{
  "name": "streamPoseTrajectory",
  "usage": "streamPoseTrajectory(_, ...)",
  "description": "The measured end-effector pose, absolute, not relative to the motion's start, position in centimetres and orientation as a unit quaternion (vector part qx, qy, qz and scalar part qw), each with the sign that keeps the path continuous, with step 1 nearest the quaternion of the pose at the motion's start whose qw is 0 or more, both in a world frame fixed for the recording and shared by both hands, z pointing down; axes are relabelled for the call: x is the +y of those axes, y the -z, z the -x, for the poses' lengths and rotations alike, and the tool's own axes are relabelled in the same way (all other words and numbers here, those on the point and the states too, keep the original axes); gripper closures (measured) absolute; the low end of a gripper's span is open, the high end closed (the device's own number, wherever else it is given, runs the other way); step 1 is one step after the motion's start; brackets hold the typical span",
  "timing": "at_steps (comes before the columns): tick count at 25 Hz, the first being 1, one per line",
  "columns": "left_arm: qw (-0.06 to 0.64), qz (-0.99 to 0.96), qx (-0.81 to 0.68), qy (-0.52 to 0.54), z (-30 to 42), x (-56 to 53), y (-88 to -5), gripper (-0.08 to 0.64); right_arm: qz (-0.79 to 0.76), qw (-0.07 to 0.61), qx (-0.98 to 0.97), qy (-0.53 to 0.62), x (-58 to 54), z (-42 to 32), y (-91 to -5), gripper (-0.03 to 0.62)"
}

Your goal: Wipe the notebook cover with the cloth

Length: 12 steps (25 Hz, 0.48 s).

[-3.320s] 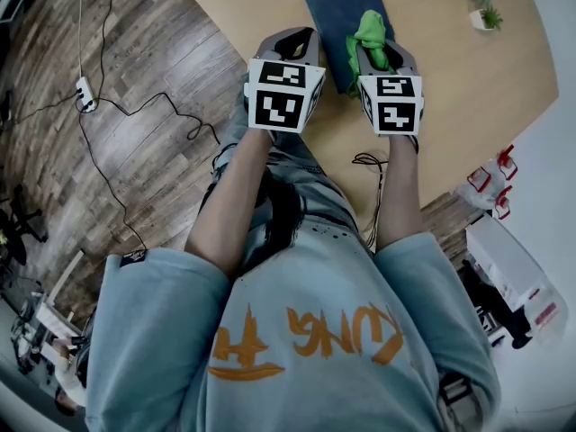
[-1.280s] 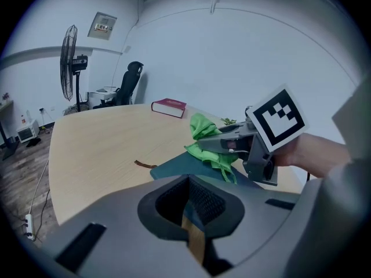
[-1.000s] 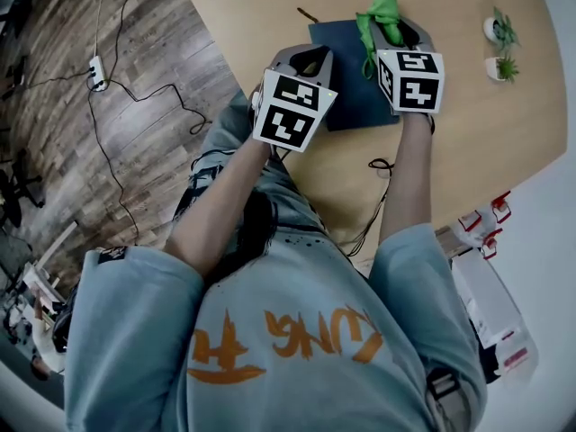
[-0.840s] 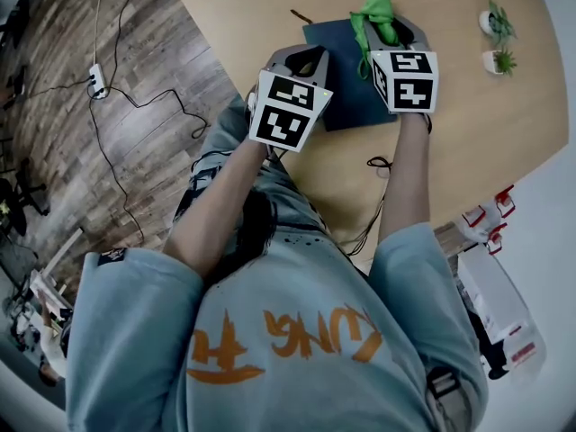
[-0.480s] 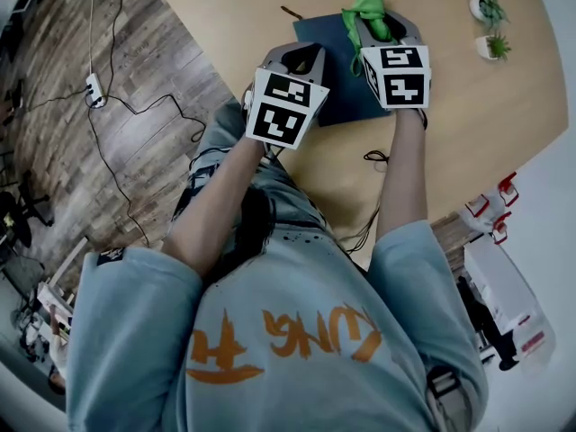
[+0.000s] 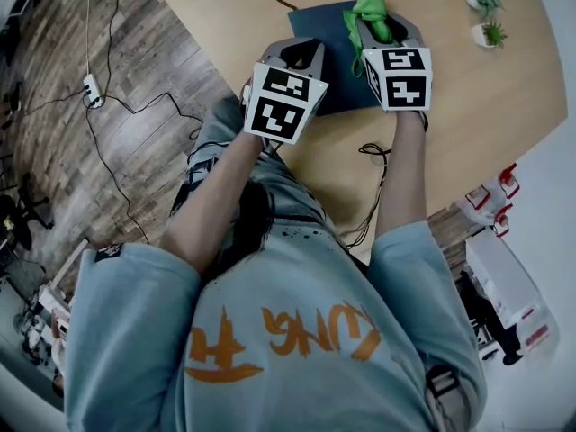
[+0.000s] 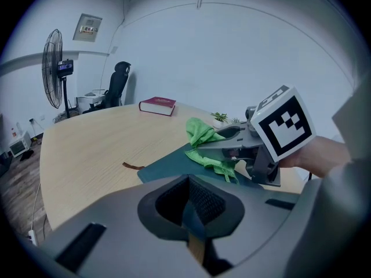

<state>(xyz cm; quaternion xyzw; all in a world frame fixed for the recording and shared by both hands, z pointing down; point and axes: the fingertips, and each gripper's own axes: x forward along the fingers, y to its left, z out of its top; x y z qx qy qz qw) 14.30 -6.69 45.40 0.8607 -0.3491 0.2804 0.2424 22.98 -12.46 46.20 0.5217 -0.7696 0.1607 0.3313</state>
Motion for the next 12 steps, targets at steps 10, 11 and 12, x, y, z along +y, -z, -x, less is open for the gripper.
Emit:
streamPoseTrajectory(10, 0.239, -0.864, -0.345, -0.278, -14.3, -5.9, -44.9, 0.545, -0.528, 0.313, -0.769, -0.177, -10.0, -23.5, -45.9, 0.466)
streamPoseTrajectory(11, 0.239, -0.864, -0.345, -0.278, -14.3, -5.8, -44.9, 0.545, -0.529, 0.313, -0.768, -0.179, -9.7, -23.5, -46.0, 0.466)
streamPoseTrajectory(12, 0.238, -0.864, -0.345, -0.278, -14.3, -5.7, -44.9, 0.545, -0.53, 0.313, -0.767, -0.181, -9.4, -23.6, -46.0, 0.466)
